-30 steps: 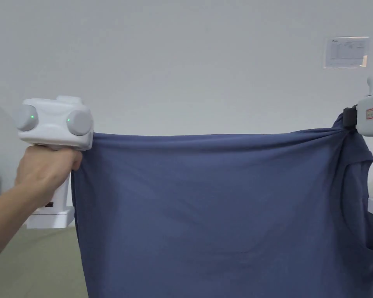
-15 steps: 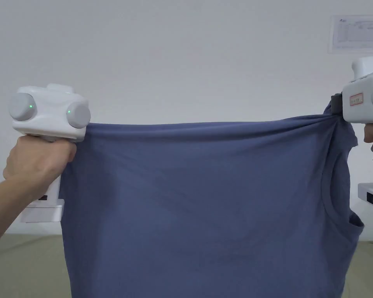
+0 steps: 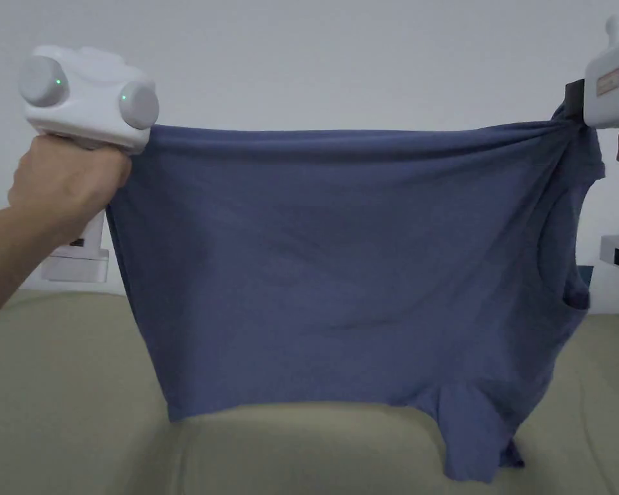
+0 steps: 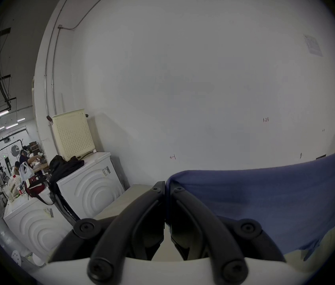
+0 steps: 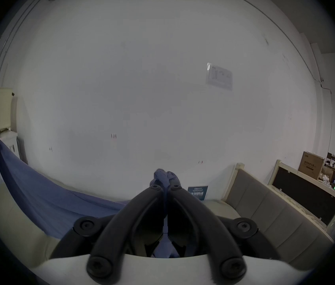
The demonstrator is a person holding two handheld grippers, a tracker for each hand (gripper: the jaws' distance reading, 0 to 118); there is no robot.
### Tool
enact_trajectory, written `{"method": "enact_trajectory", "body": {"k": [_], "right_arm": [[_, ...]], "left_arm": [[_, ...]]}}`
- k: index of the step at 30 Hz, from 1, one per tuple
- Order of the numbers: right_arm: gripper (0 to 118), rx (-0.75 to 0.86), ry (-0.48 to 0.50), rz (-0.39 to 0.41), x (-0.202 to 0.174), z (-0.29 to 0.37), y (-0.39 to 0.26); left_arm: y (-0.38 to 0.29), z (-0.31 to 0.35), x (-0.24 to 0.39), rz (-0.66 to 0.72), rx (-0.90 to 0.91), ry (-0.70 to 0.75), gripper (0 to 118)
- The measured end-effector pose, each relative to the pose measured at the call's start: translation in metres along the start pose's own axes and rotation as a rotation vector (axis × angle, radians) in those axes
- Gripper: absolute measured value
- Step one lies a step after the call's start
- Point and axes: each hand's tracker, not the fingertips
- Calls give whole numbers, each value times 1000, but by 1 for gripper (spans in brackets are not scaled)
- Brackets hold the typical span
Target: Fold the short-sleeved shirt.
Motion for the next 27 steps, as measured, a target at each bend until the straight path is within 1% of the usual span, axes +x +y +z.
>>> {"method": "enact_trajectory", "body": {"k": [1,3,4,6,7,8,9,10,11,12,13,14,15,16,17,18,19,20,21,22,24,25,27], "right_arm": [[1,-28,-3,18,-4,-2,-14],[1,-71,14,20,-9,-10,-49],[1,-93,14,13,-11,-12,-67],[1,-156,52,-20,-13,-13,-110],[1,-192,54,-39,-14,-8,-130],[1,-219,82,-50,-13,-1,-151],[1,-218,73,-65,-12,10,-173],[1,-256,76,-73,-11,22,-192],[1,-253,89,-114,-8,36,-211],[1,-302,78,-101,-7,52,-228],[1,-301,119,-111,-4,69,-244],[1,-300,96,-106,-3,88,-258],[1,-323,109,-120,-1,108,-272],[1,-350,131,-113,2,123,-283],[1,-343,113,-113,7,142,-299],[1,-385,109,-99,9,157,-311],[1,-419,151,-87,13,173,-321],[1,-404,126,-98,15,192,-332],[1,-456,125,-84,20,207,-345],[1,-463,152,-98,25,224,-356],[1,-522,141,-98,30,258,-383],[1,-515,151,-109,32,273,-394],[1,-552,149,-149,38,300,-412]], "left_arm": [[-12,-2,6,-17,-7,-18,1],[-45,-10,16,-38,-27,-26,1],[-62,-8,21,-43,-54,-42,1],[-103,-8,24,-18,-123,-105,1],[-125,-7,22,3,-138,-133,1],[-148,-1,23,-24,-168,-144,1],[-172,5,19,-3,-183,-155,1],[-193,13,16,-31,-223,-165,1],[-213,23,9,-40,-232,-175,1],[-234,35,3,-34,-252,-187,1],[-252,46,-3,-67,-281,-210,1],[-271,60,-11,-66,-278,-195,1],[-290,76,-19,-86,-322,-220,1],[-304,84,-25,-106,-342,-230,1],[-320,98,-33,-108,-343,-233,1],[-335,112,-40,-117,-369,-239,1],[-347,126,-48,-122,-375,-253,1],[-359,140,-55,-113,-385,-243,1],[-371,152,-62,-98,-434,-264,1],[-382,164,-69,-102,-457,-270,1],[-402,191,-84,-115,-494,-276,1],[-410,205,-91,-112,-487,-268,1],[-424,232,-105,-121,-512,-271,1]]}}
